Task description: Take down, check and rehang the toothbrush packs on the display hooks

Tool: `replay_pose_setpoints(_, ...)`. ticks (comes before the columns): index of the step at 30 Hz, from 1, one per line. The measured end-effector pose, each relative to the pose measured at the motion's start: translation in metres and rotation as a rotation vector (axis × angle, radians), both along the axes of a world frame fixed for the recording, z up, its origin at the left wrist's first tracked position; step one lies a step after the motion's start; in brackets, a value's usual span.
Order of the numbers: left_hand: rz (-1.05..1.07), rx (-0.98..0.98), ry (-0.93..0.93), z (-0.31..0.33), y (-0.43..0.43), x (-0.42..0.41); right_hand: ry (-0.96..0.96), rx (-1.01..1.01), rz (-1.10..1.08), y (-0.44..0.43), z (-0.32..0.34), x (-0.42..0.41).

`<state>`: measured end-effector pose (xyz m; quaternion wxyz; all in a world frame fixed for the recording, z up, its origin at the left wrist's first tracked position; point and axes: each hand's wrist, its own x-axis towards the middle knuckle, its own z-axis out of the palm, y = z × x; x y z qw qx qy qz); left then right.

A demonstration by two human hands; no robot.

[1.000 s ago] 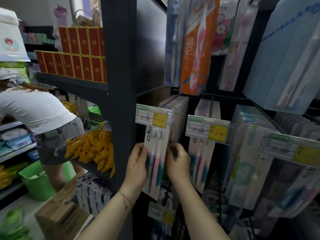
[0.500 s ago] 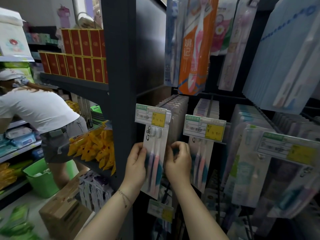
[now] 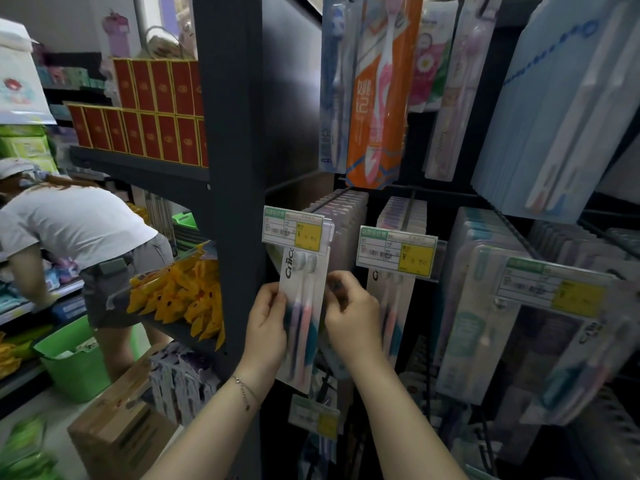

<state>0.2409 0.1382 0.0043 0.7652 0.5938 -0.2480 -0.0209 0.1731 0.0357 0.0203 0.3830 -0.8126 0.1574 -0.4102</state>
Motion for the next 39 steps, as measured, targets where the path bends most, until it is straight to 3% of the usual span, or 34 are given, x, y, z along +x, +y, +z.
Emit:
replay_pose_setpoints(11, 0.051, 0.105, 0.042, 0.004, -0.010, 0.005, 0.094, 0.207, -0.107, 0.002, -0.021, -0.056)
replay_pose_setpoints(21, 0.080, 0.260, 0.106, 0.000, -0.026, 0.017, 0.093, 0.236, -0.200, 0.000, -0.042, -0.115)
replay_pose_setpoints(27, 0.082, 0.234, 0.137, -0.014, -0.019, 0.003, 0.074, 0.293, -0.238, -0.001, -0.056, -0.137)
replay_pose_setpoints(33, 0.174, 0.206, 0.040, -0.029, -0.006, -0.025, -0.021, 0.333, -0.222, 0.006, -0.056, -0.145)
replay_pose_setpoints(36, 0.042, 0.169, -0.071, -0.030, -0.001, -0.045, -0.060, 0.349, -0.219, 0.008, -0.055, -0.143)
replay_pose_setpoints(39, -0.234, 0.178, -0.131, -0.028, -0.004, -0.065, -0.120, 0.359, -0.214, 0.010, -0.054, -0.142)
